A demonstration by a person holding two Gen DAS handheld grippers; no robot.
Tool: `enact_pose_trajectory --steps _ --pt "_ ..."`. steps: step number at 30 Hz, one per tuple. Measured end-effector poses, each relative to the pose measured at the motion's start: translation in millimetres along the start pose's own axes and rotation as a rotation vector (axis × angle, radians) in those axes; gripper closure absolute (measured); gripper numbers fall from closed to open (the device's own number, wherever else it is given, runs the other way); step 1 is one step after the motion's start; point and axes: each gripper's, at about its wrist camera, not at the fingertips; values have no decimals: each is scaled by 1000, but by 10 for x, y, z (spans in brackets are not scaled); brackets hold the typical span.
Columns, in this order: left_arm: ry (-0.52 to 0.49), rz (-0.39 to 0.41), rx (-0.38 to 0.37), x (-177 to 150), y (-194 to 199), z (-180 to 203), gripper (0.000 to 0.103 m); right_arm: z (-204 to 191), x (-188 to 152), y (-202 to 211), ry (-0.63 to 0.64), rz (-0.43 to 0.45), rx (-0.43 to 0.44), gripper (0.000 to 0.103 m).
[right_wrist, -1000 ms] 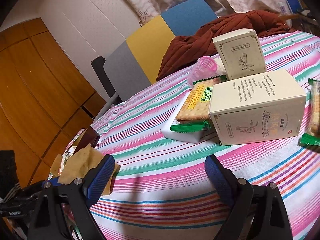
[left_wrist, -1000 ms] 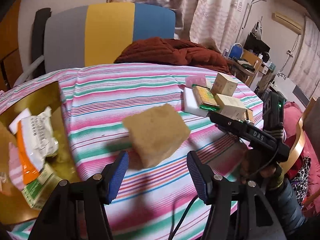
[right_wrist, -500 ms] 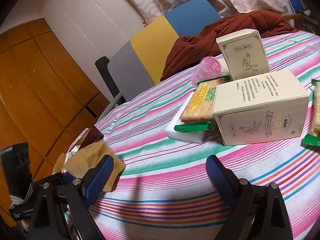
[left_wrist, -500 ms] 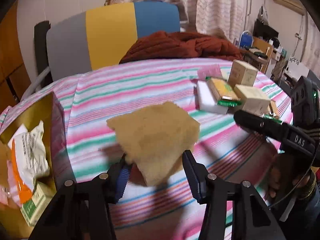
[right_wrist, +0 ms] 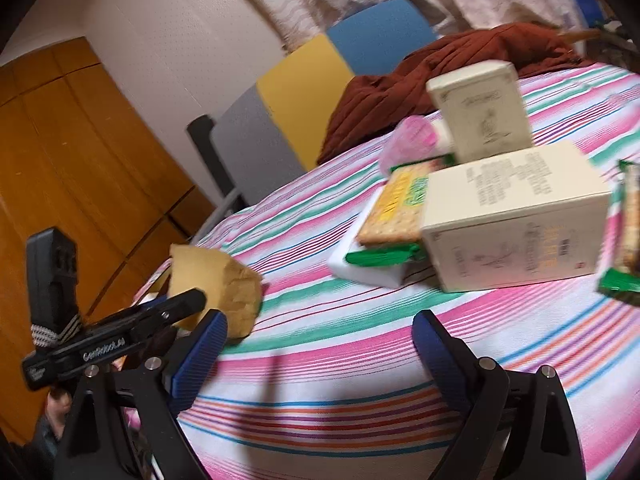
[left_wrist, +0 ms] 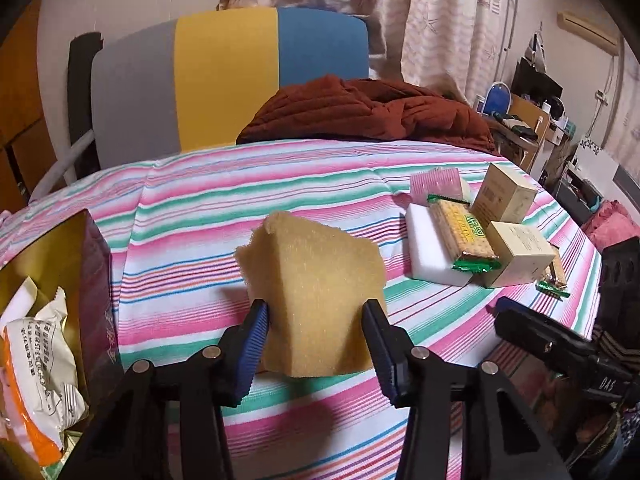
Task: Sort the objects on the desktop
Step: 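Grasp the cream paper box with the right gripper while the left gripper holds the sponge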
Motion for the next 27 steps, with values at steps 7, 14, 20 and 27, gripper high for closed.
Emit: enact_pose_trajectory --steps 7,14,20,27 --pt "9 11 -37 -68 67 -78 59 -195 306 325 143 117 -223 8" --pt "29 24 -76 -142 181 -167 61 316 746 261 16 123 -385 4" --pt "58 28 -123 -201 343 -270 61 376 823 220 30 135 -480 4" --pt "57 9 -132 -251 438 -280 61 562 917 165 -122 52 -390 2"
Point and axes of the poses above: each gripper's, at about its wrist camera, not at the fingertips, and y roughly against the way its jaws point, z to its right, x to its top, and after that the axes turned 15 degrees about x, right-handed
